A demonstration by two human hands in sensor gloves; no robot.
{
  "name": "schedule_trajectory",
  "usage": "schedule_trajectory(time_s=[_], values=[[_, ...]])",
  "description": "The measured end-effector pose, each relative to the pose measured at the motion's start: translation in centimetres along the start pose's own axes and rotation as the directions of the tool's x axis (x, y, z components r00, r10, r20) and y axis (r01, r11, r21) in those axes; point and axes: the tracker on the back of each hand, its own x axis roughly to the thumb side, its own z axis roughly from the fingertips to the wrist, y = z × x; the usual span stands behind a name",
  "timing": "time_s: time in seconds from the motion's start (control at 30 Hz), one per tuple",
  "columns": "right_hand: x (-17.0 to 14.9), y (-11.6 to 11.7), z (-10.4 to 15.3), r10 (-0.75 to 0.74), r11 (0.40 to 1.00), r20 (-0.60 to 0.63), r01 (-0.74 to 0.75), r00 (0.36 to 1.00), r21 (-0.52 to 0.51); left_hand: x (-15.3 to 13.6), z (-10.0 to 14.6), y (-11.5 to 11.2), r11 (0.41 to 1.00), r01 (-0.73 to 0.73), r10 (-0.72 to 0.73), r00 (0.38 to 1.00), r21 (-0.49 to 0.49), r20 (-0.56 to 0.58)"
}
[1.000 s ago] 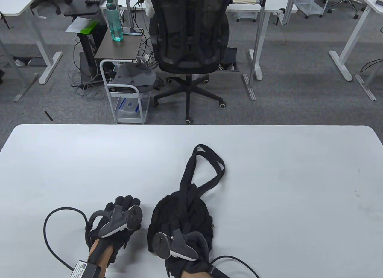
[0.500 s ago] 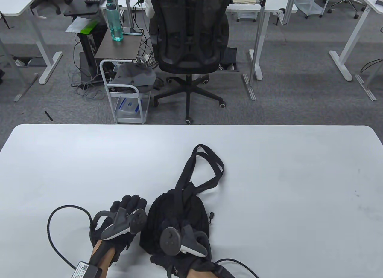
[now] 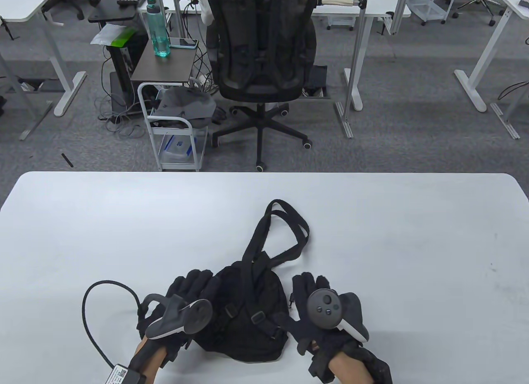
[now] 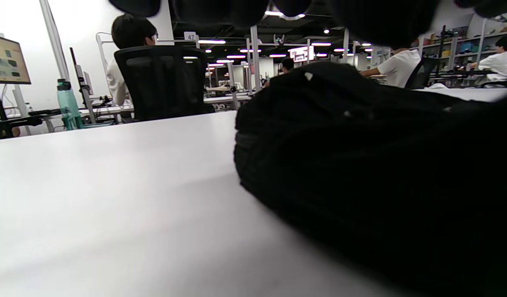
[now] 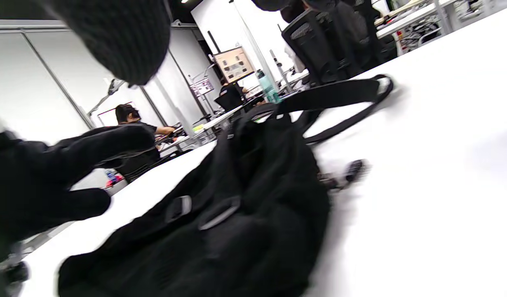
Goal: Pull shoulder strap to tighten
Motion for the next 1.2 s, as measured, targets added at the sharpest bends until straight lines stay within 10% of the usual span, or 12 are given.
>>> schedule_trajectory(time_s=[0.4, 0.7, 1.2], values=[[-5.0, 1.5, 0.2, 0.052, 0.998, -0.095, -0.048, 0.994, 0.043, 6.8, -1.4, 2.0, 0.976, 0.056, -0.102, 0.971, 0.209, 0.215], [-4.4, 1.3, 0.7, 0.034, 0.999, -0.065, -0.031, 0.997, 0.036, 11.2, -4.7, 0.5, 0.961, 0.276, -0.267, 0.925, 0.003, 0.269], [-3.6, 1.9, 0.7, 0.024, 0.998, -0.039, -0.022, 0.999, 0.059, 12.4, -6.0, -2.6, 0.924, 0.379, -0.352, 0.9, -0.061, 0.259]])
